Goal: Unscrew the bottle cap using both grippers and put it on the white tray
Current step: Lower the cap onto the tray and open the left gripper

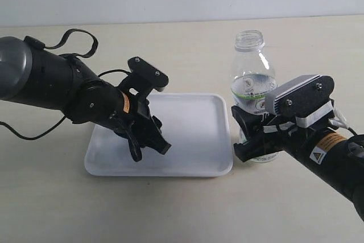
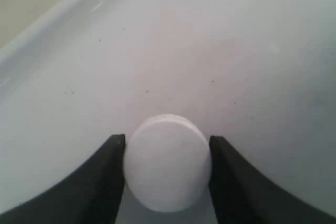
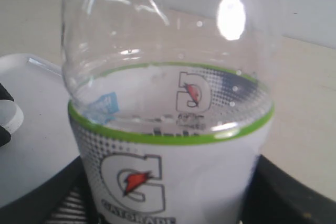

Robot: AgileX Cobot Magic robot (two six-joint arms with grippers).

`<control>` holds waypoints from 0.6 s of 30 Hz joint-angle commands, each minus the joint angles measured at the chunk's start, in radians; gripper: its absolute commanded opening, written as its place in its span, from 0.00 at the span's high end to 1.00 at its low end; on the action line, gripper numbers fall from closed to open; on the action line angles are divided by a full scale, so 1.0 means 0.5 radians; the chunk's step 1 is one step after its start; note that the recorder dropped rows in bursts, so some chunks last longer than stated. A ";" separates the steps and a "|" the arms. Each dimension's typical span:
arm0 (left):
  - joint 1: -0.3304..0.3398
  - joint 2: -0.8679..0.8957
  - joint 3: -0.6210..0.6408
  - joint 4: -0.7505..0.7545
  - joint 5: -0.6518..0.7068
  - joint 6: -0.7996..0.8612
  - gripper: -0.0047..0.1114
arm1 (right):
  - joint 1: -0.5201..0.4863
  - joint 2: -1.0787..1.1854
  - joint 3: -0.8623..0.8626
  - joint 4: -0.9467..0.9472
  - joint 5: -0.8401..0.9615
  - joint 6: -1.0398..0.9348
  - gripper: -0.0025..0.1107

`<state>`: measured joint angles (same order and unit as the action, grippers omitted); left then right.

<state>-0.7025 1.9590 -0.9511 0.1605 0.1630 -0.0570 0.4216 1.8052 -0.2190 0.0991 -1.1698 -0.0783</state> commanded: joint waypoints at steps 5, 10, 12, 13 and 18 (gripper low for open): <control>0.010 -0.079 0.013 -0.001 0.154 -0.007 0.73 | 0.006 -0.005 -0.020 -0.017 -0.103 -0.013 0.98; 0.010 -0.083 0.013 -0.001 0.162 -0.007 0.54 | 0.006 -0.005 -0.020 -0.009 -0.103 -0.018 0.98; 0.010 -0.083 0.013 -0.001 0.162 -0.007 0.48 | 0.006 -0.005 -0.020 -0.010 -0.103 -0.018 0.98; 0.010 -0.083 0.013 -0.001 0.166 -0.007 0.47 | 0.006 -0.005 -0.020 -0.010 -0.103 -0.018 0.98; 0.010 -0.083 0.013 -0.001 0.168 -0.029 0.44 | 0.006 -0.005 -0.020 -0.010 -0.103 -0.018 0.98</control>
<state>-0.7025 1.9318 -0.9511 0.1584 0.2427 -0.0570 0.4216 1.8052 -0.2190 0.0974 -1.1698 -0.0823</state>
